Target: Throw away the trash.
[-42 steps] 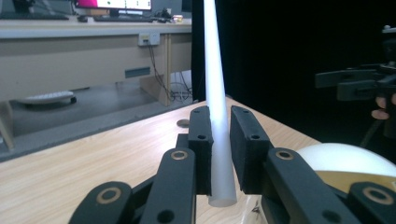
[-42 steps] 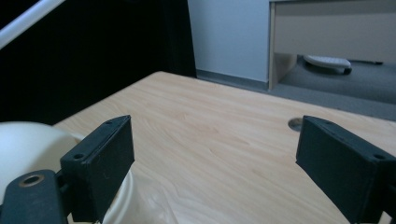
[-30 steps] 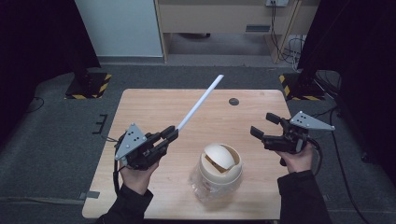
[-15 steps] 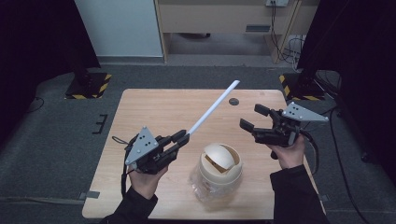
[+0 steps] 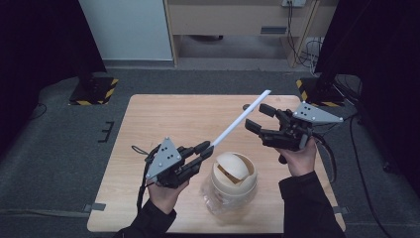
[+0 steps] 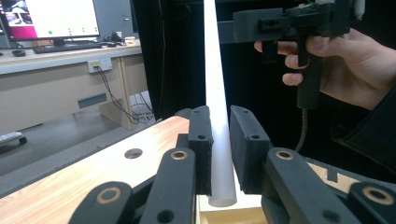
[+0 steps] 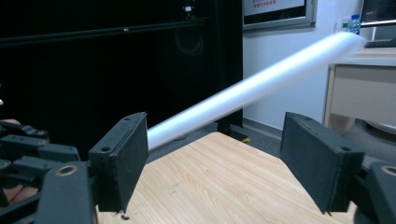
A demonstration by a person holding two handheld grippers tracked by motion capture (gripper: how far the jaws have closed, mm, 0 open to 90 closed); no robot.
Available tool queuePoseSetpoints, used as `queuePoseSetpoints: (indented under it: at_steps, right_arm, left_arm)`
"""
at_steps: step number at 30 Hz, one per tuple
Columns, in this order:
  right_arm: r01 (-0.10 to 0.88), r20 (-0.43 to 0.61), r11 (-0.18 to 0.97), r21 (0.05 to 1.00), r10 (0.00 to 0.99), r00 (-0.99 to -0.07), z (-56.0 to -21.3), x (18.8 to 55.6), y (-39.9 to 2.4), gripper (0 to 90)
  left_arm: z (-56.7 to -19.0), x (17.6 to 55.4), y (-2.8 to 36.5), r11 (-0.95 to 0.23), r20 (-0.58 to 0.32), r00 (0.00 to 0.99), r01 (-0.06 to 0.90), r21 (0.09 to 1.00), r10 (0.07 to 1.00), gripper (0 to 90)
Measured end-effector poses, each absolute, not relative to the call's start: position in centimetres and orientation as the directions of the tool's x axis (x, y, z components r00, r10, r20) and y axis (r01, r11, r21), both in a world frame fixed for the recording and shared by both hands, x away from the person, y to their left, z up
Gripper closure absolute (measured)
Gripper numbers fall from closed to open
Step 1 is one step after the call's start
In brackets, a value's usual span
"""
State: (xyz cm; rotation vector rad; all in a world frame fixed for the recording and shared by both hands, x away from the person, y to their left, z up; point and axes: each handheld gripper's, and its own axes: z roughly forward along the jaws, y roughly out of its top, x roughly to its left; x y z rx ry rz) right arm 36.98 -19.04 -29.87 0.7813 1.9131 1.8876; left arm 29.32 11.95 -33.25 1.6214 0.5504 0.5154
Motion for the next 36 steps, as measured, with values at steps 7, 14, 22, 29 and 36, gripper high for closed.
queuePoseSetpoints:
  at_steps: [7, 14, 22, 29, 36]
  right_arm:
    - [0.137, 0.133, -0.039, 0.990, 0.585, -0.800, -29.9, 37.0, -18.9, 33.4]
    - [0.142, 0.158, -0.072, 0.987, 0.557, -0.816, -29.8, 37.0, -18.8, 43.6]
    - [0.157, 0.204, -0.134, 0.978, 0.521, -0.829, -29.6, 36.9, -18.9, 56.8]
    - [0.159, 0.223, -0.165, 0.973, 0.512, -0.830, -29.5, 36.9, -18.9, 62.1]
    - [0.175, 0.253, -0.201, 0.964, 0.486, -0.837, -29.4, 36.8, -18.7, 68.1]
  left_arm:
    - [-33.2, 29.3, 11.3, -0.105, 0.022, 0.794, 0.052, 0.993, 0.608, 78.3]
    - [-33.2, 29.3, 10.9, -0.116, 0.033, 0.795, 0.047, 0.992, 0.606, 78.3]
    - [-33.3, 29.6, 10.7, -0.121, 0.029, 0.794, 0.056, 0.991, 0.607, 78.3]
    - [-33.5, 29.8, 10.4, -0.127, 0.027, 0.792, 0.064, 0.990, 0.610, 78.4]
    - [-33.7, 30.1, 10.2, -0.138, 0.019, 0.792, 0.082, 0.987, 0.610, 78.2]
